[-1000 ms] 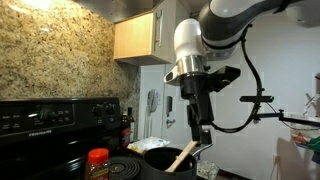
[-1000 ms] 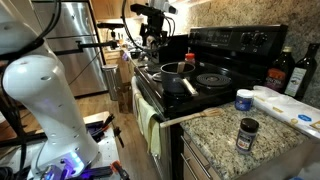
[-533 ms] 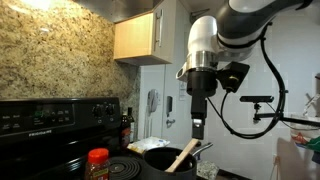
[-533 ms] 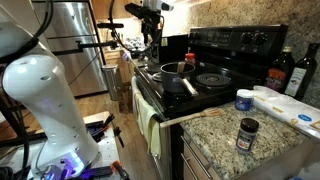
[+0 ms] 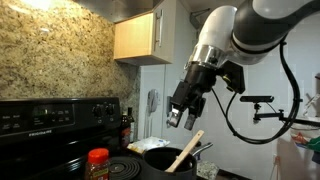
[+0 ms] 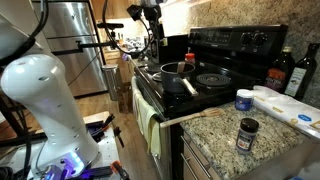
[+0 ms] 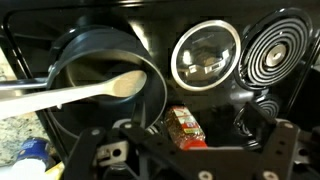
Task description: Remove the lid from the pot on the stove, pick up the wooden spoon from the right side of the countertop and put it inside the pot
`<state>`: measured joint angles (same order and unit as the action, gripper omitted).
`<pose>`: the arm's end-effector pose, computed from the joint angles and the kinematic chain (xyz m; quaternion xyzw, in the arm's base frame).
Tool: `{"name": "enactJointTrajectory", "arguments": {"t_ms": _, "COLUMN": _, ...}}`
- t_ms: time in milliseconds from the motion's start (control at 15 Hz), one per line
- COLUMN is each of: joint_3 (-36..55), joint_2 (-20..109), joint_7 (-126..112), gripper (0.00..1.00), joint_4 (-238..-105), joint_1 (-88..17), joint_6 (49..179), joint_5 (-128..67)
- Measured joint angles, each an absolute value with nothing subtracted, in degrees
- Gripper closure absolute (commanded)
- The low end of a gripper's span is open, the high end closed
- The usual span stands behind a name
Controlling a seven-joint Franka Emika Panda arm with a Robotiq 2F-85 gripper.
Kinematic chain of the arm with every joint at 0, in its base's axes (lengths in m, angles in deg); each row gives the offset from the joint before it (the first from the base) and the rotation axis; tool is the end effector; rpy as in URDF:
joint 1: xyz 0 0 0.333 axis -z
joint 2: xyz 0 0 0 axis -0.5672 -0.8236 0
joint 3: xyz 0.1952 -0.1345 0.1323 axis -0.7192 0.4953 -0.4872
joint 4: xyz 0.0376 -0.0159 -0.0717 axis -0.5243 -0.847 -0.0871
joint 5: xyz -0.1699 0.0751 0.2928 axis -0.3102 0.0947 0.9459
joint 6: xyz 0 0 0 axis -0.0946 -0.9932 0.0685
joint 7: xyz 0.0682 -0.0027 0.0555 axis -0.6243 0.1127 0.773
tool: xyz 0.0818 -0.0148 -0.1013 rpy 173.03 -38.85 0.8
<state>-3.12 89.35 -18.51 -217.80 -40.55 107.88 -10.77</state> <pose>0.3958 0.1220 0.4731 -0.9793 0.0873 -0.1279 0.1300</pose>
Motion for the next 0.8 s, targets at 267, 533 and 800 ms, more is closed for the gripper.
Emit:
{"name": "enactJointTrajectory", "arguments": {"t_ms": 267, "joint_3": -8.46, "joint_2": 90.11, "joint_7": -29.95, "gripper": 0.00, "joint_4": -217.91, "joint_1": -36.26, "joint_6": 110.02, "joint_5": -22.64}}
{"name": "enactJointTrajectory", "arguments": {"t_ms": 533, "joint_3": -11.59, "joint_2": 88.99, "joint_7": -34.45, "gripper": 0.00, "joint_4": -216.47, "joint_1": -33.59, "joint_6": 103.73, "joint_5": -29.92}}
{"name": "enactJointTrajectory", "arguments": {"t_ms": 800, "joint_3": -11.60, "joint_2": 88.26, "joint_7": -34.45, "gripper": 0.00, "joint_4": -215.77, "joint_1": -33.27, "joint_6": 103.24, "joint_5": -30.31}}
